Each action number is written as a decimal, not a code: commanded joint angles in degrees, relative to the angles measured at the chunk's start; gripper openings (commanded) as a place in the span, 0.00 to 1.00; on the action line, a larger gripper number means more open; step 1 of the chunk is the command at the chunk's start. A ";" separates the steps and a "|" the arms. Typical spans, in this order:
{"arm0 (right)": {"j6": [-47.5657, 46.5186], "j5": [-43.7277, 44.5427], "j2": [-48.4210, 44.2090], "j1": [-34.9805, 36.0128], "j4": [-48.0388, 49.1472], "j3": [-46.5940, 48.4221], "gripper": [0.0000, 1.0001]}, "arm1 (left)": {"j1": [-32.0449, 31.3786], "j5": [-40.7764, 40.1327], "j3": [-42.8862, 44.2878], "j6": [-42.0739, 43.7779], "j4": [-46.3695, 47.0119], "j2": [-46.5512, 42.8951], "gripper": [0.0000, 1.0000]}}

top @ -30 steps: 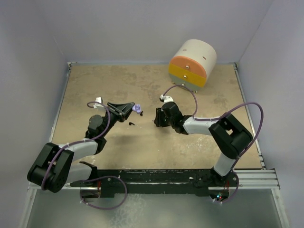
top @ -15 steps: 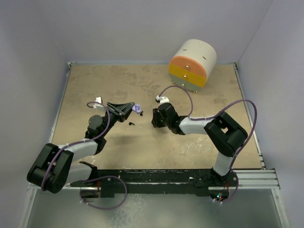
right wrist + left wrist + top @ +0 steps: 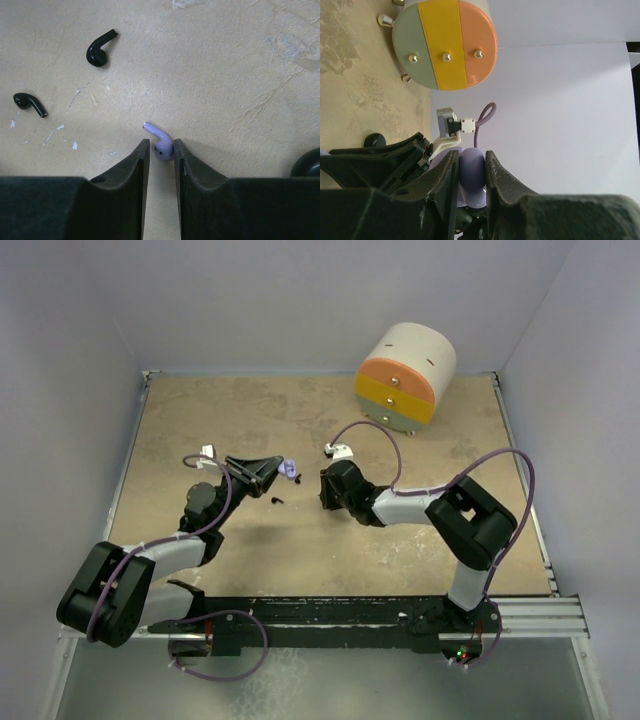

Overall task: Insert the wireless bluetooth earbuds into the charging case
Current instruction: Pick up the earbud from the center of the board.

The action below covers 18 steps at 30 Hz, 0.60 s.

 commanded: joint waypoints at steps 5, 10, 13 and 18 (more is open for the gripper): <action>0.99 3.77 1.64 0.78 -4.14 0.89 0.22 | 0.29 0.50 -0.46 0.33 2.63 -0.93 0.00; 1.20 5.11 -0.55 0.85 -4.90 0.50 0.17 | 0.24 0.38 -0.44 0.30 2.62 -0.89 0.00; 0.61 7.60 -4.10 0.81 -6.58 1.05 0.11 | 0.20 0.40 0.01 0.34 2.05 -0.92 0.00; -3.10 11.50 -9.77 0.79 -12.16 5.63 0.07 | 0.31 0.49 1.65 0.97 -0.51 -0.51 0.00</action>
